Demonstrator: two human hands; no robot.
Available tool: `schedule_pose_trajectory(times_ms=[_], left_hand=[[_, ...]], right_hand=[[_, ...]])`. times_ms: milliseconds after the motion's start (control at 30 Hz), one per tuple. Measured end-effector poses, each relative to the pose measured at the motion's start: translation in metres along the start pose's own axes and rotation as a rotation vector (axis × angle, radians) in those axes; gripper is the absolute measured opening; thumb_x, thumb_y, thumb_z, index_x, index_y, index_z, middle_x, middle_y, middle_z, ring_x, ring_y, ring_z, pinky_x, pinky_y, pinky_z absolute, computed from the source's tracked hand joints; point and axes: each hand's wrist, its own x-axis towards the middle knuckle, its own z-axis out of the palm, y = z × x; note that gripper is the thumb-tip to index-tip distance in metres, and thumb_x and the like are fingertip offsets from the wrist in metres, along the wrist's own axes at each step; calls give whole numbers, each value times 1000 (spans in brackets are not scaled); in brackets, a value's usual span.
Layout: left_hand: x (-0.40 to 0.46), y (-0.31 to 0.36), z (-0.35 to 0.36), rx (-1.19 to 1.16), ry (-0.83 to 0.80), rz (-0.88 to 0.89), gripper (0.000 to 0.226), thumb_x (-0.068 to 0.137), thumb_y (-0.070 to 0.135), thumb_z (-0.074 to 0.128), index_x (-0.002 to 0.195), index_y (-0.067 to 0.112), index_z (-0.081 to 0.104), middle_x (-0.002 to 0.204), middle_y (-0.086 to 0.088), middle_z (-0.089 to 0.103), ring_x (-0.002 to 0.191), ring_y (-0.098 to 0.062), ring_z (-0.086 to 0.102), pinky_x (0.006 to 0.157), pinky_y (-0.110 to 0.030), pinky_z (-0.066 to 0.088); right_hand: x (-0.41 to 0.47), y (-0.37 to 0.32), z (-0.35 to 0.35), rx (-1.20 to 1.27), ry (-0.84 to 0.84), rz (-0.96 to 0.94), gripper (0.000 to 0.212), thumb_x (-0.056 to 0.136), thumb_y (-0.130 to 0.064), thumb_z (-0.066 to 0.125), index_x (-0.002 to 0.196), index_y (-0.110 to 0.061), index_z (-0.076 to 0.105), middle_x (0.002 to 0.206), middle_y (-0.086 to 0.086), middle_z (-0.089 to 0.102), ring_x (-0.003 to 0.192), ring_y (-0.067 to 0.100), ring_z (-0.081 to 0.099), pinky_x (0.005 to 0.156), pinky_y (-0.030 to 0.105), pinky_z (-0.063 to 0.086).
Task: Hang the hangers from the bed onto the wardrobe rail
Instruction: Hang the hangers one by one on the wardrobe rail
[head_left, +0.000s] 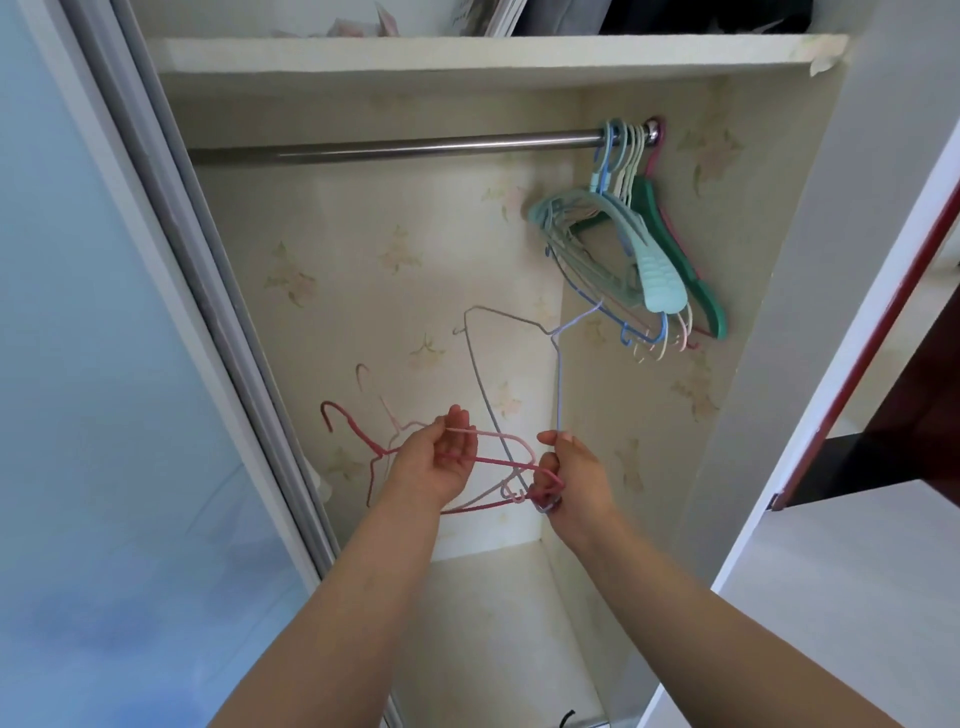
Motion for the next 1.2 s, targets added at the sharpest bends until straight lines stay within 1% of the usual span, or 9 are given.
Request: schedule_pose_trajectory(times_ms=[133, 300, 400, 533, 633, 800, 967, 1067, 1200], left_hand=[[-8, -6, 7, -113, 55, 1, 19, 99, 9, 45, 88, 2, 60, 58, -6, 68, 47, -15, 67, 51, -28, 58], [-13, -7, 9, -298, 46, -40, 40, 105, 17, 31, 80, -1, 57, 71, -6, 64, 50, -18, 65, 45, -26, 56], [-9, -1, 1, -332, 67, -43, 42, 106, 16, 28, 78, 0, 55, 57, -7, 63, 46, -20, 65, 38, -26, 53], [-15, -8, -1, -127, 41, -54, 35, 105, 18, 33, 85, 0, 55, 54, -8, 66, 44, -22, 66, 43, -31, 56], [-19, -11, 0, 14, 18, -75, 27, 104, 20, 38, 85, 7, 53, 58, -7, 69, 48, -21, 68, 44, -28, 56], [-23, -8, 1, 248, -12, -8, 15, 101, 16, 47, 87, 13, 51, 66, -6, 72, 55, -21, 71, 46, -25, 56], [-26, -3, 4, 455, -77, 107, 12, 101, 18, 48, 89, 14, 50, 71, -6, 74, 59, -20, 71, 45, -25, 54], [-27, 3, 5, 523, -95, 131, 13, 100, 19, 49, 90, 12, 51, 70, -5, 73, 59, -20, 71, 47, -25, 56], [-26, 13, 3, 491, -101, 127, 15, 99, 22, 51, 88, 12, 52, 67, -4, 73, 59, -19, 72, 49, -24, 57]], right_hand=[[4, 4, 0, 202, -116, 66, 28, 104, -24, 32, 88, -12, 51, 46, -4, 26, 37, 11, 26, 48, 24, 25], [3, 7, 3, 234, -178, 150, 28, 103, -28, 38, 82, -18, 53, 50, -4, 28, 45, 12, 30, 54, 25, 31], [0, 6, 1, 241, -199, 167, 30, 103, -31, 38, 78, -21, 51, 49, -5, 27, 48, 13, 32, 61, 27, 34], [6, -5, 4, 302, -199, 209, 30, 103, -29, 36, 76, -21, 47, 47, -8, 36, 43, 11, 41, 58, 25, 31], [11, -7, 3, 287, -186, 282, 29, 102, -31, 38, 76, -21, 48, 50, -8, 48, 42, 11, 43, 55, 24, 31], [11, -4, -6, 244, -191, 362, 23, 101, -29, 43, 81, -20, 52, 62, -6, 64, 46, 11, 54, 65, 30, 47], [7, -3, -2, 287, -173, 367, 18, 99, -22, 48, 85, -13, 54, 68, 5, 72, 47, 15, 62, 52, 31, 58], [7, -3, -2, 296, -172, 340, 19, 100, -21, 45, 85, -13, 52, 71, 5, 73, 50, 14, 66, 48, 30, 57], [8, -4, -5, 372, -166, 303, 20, 102, -19, 43, 86, -12, 52, 79, 9, 75, 60, 17, 71, 53, 30, 59]])
